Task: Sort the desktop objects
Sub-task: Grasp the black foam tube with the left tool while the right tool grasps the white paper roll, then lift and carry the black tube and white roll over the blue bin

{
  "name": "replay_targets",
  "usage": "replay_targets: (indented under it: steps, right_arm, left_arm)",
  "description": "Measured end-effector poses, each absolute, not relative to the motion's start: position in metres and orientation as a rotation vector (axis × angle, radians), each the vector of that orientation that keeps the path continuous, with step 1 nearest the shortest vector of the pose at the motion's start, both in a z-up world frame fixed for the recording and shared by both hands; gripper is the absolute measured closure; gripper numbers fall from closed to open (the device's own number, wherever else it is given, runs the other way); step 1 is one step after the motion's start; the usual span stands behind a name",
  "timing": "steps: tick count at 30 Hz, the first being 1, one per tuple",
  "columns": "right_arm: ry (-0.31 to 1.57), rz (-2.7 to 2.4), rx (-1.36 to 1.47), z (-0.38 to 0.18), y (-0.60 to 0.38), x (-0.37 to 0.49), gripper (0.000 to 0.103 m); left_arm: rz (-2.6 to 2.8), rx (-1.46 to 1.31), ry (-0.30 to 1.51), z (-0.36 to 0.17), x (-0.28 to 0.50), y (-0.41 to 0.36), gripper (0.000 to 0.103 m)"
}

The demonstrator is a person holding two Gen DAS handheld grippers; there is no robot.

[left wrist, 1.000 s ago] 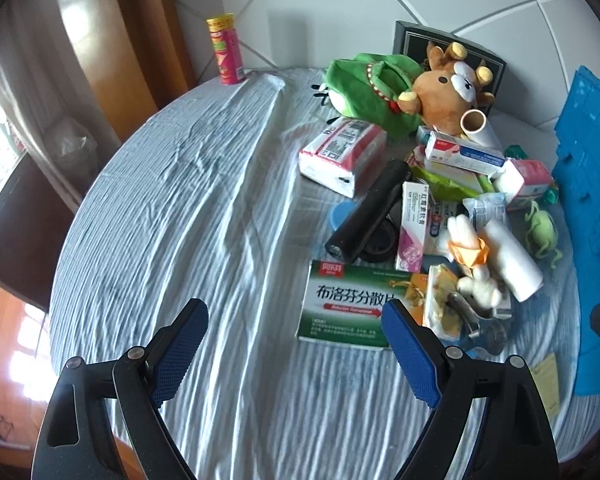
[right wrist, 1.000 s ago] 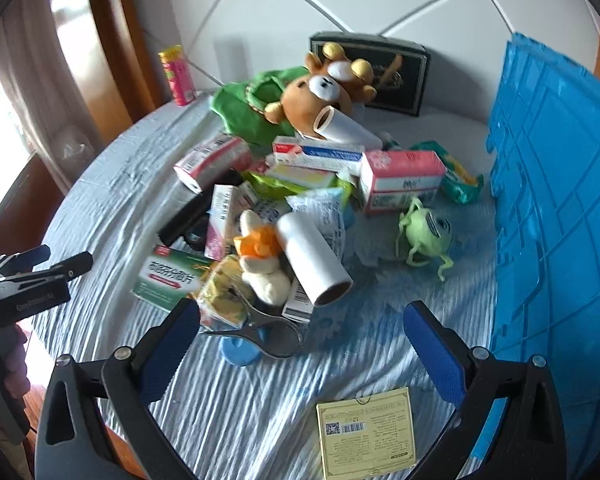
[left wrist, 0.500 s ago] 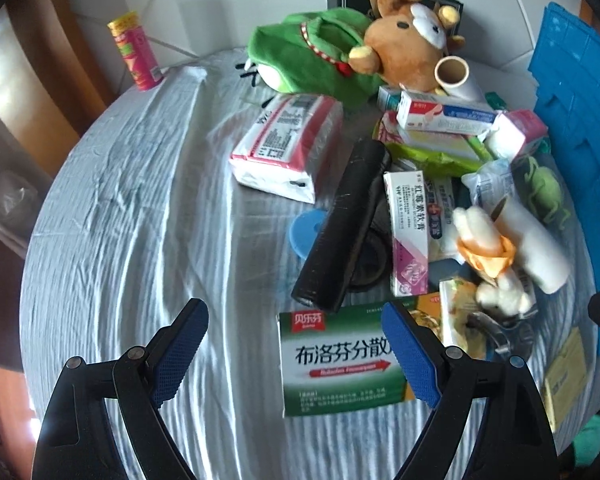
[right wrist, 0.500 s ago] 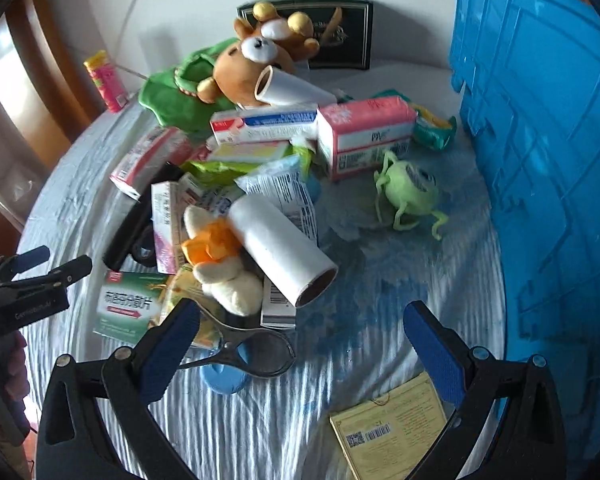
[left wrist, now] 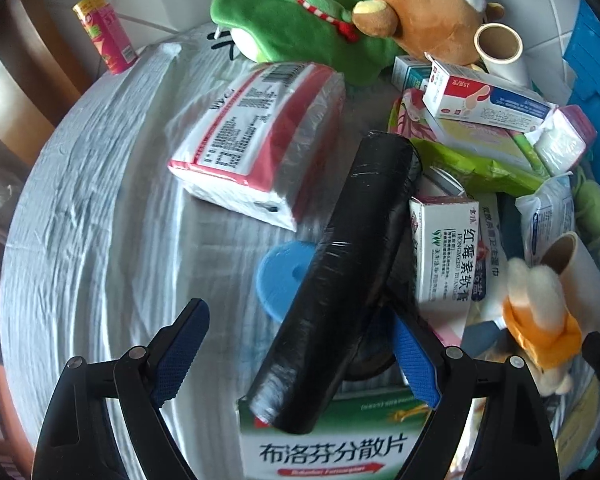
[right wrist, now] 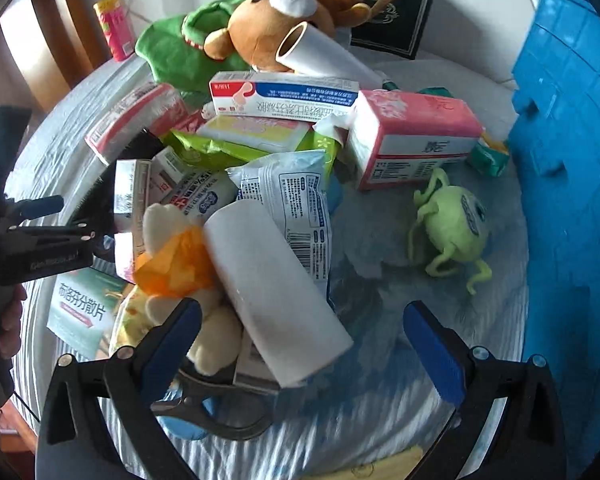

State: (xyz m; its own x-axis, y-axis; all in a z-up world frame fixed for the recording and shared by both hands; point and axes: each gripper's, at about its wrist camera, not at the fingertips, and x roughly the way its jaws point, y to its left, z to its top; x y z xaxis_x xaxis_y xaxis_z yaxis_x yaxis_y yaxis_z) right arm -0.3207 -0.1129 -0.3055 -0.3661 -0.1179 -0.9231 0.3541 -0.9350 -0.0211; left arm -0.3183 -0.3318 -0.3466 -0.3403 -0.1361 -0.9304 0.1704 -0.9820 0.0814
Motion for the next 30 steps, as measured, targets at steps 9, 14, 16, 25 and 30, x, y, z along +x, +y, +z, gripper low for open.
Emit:
replay_targets:
  steps: [9,14,16,25,30]
  right_arm:
    - [0.345,-2.32,1.572,-0.317,-0.12,-0.332,0.041]
    - [0.333,-2.311,1.565,-0.32,-0.121,-0.333,0.041]
    - [0.328,-2.307,1.562,-0.32,-0.122,-0.333,0.041]
    - [0.295,-2.311,1.517,-0.309,-0.124,-0.326,0.052]
    - [0.279,-2.35,1.447,-0.281,-0.123,-0.315,0.058]
  left_arm:
    - [-2.48,1.72,0.058,-0.346,-0.318,-0.32,0.071]
    - [-2.459,1.73,0.109,-0.353,-0.32,-0.328,0.067]
    - [-2.462,1.722,0.118,-0.353,-0.318,-0.329,0.069]
    - [-2.55,1.588,0.119,-0.313,-0.287,-0.327,0.075]
    - [-2.596,1.496,0.124,-0.282,-0.271,-0.332,0.075]
